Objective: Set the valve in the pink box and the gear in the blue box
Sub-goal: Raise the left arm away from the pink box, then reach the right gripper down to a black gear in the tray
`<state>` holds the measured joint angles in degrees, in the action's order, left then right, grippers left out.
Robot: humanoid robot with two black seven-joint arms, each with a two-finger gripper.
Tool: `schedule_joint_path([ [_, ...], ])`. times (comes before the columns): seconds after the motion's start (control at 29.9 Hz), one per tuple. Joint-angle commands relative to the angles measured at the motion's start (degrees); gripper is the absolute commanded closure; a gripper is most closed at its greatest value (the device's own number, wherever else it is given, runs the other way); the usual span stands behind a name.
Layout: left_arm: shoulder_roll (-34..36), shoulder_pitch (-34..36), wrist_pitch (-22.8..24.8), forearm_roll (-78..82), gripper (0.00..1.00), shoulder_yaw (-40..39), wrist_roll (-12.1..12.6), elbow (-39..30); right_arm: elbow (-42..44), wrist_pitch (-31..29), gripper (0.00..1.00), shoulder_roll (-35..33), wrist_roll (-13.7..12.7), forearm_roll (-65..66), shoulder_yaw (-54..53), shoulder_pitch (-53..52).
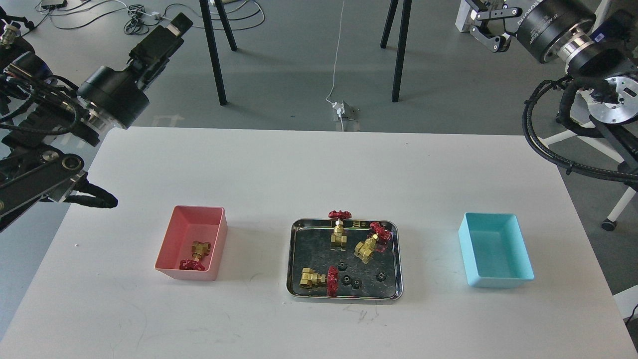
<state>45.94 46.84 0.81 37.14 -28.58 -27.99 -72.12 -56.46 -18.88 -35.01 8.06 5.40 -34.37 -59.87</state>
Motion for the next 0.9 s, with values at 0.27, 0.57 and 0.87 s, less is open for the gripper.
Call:
schedule_joint_path([
  [0.27, -5.86, -4.47, 27.19, -33.18, 0.1, -7.28, -0.01, 7.44, -13.83, -9.12, 0.0, -3.23, 0.73, 47.29, 15.72, -8.33],
  [0.57, -9.03, -5.36, 27.19, -33.89, 0.09, -7.63, -0.01, 5.15, -29.31, -9.12, 0.0, -1.74, 0.73, 70.0, 37.93, -22.28],
  [0.87, -8.85, -7.99, 24.59, -33.71, 0.09, -7.63, -0.01, -2.76, -34.42, -9.12, 0.0, 6.18, 0.81, 77.46, 58.88, -28.81],
])
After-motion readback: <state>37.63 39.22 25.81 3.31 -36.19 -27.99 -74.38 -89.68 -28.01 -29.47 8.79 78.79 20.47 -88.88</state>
